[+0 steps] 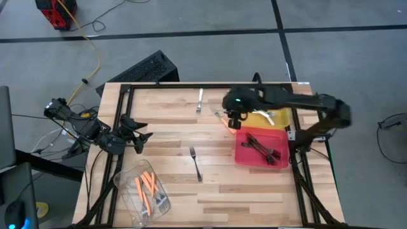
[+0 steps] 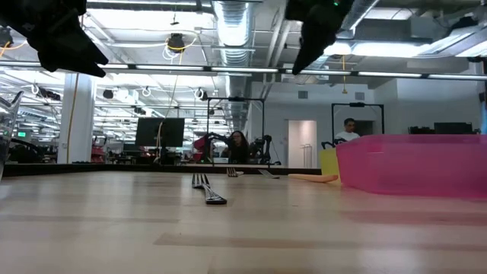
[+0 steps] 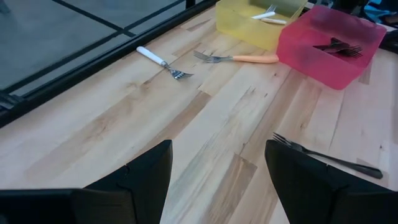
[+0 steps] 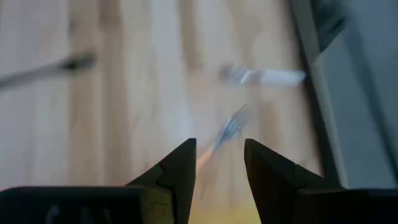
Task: Sort silverware by color (type)
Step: Put the white fork into the yellow bin
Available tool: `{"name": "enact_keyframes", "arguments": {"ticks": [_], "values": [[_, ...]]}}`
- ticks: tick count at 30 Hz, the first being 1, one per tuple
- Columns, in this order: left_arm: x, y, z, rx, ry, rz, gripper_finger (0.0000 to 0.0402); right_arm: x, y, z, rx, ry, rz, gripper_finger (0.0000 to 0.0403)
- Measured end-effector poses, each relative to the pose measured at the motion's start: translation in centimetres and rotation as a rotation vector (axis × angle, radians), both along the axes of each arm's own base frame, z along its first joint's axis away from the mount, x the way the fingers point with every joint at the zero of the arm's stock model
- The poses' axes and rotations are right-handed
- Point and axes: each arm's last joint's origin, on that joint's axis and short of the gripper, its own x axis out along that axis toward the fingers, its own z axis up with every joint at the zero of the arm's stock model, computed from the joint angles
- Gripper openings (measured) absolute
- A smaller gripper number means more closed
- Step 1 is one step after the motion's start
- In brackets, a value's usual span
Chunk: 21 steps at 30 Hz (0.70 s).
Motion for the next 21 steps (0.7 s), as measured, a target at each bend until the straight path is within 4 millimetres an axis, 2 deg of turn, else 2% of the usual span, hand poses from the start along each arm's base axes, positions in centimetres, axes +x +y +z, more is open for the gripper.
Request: {"name": "enact_keyframes", "arguments": {"ticks": [3,6,9,12,18,21], "values": [[0.0,0.0,0.0,-0.001,-0.002,0.002,0.0242,-0.6,0.5,-1.6,-0.058,-0.252,0.009,0.0159],[0.0,0.0,0.0,-0.018,-0.013,0.014,0.0242,-0.3,1.2,-4.5,-0.099,-0.342,0.117,0.0164],[0.0,0.0,0.0,-0.035,-0.018,0.017,0.0242,0.5,1.7,-7.5,-0.129,-0.361,0.165,0.0179],[0.0,0.0,0.0,-0.040,-0.016,0.014,0.0242,1.7,1.6,-9.8,-0.123,-0.325,0.168,0.0216],[0.0,0.0,0.0,-0.036,-0.017,0.016,0.0242,4.9,0.5,-13.1,-0.152,-0.224,0.177,0.0308],[0.0,0.0,0.0,-0.036,-0.016,0.016,0.0242,6.9,-0.2,-14.4,-0.179,-0.175,0.181,0.0333]]}}
